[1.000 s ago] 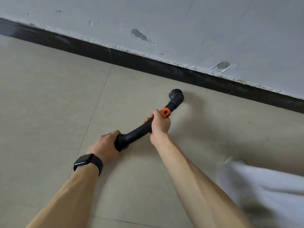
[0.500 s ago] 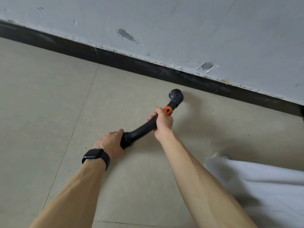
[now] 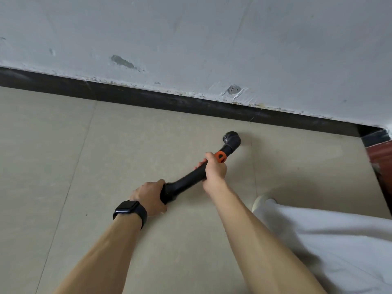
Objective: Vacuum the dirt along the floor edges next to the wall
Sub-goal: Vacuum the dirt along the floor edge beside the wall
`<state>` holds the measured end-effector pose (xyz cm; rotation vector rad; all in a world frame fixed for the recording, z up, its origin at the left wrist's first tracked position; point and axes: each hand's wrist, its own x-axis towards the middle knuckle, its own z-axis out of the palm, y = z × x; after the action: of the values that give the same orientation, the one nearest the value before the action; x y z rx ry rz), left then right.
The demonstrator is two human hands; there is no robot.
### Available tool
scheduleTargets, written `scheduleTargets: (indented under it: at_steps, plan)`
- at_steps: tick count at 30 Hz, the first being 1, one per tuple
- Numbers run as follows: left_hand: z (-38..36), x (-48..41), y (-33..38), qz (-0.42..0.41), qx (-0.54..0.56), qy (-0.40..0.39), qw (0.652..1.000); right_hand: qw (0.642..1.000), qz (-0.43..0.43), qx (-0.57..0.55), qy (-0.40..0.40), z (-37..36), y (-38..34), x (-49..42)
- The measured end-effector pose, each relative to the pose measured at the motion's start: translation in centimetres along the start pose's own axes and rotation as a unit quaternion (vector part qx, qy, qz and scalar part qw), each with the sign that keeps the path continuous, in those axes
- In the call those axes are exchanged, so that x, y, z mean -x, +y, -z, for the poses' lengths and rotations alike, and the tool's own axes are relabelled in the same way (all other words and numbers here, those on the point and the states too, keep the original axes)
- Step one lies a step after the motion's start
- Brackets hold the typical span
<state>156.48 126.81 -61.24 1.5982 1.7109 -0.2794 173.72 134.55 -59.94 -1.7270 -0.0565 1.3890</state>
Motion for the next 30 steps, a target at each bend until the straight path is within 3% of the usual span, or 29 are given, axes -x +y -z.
scheduleTargets:
  at_steps: [4, 10, 21, 30]
  plan:
    - [1.2, -0.4, -0.2, 0.016, 0.022, 0.052, 0.998, 0.999, -0.007, 0.022, -0.044, -2.9, -1.5, -0.9]
    - [2.7, -0.8, -1.0, 0.05, 0.023, 0.065, 0.996, 0.995, -0.024, 0.038, -0.089, -5.6, -1.6, -1.5]
    - [2.7, 4.8, -10.4, 0.157, 0.088, 0.115, 0.977, 0.967, -0.067, 0.138, -0.202, -13.6, 5.1, 4.1]
    - [1.7, 7.0, -15.7, 0.233, 0.198, 0.164, 0.938, 0.933, -0.037, 0.256, -0.249, -20.8, 9.7, 8.4]
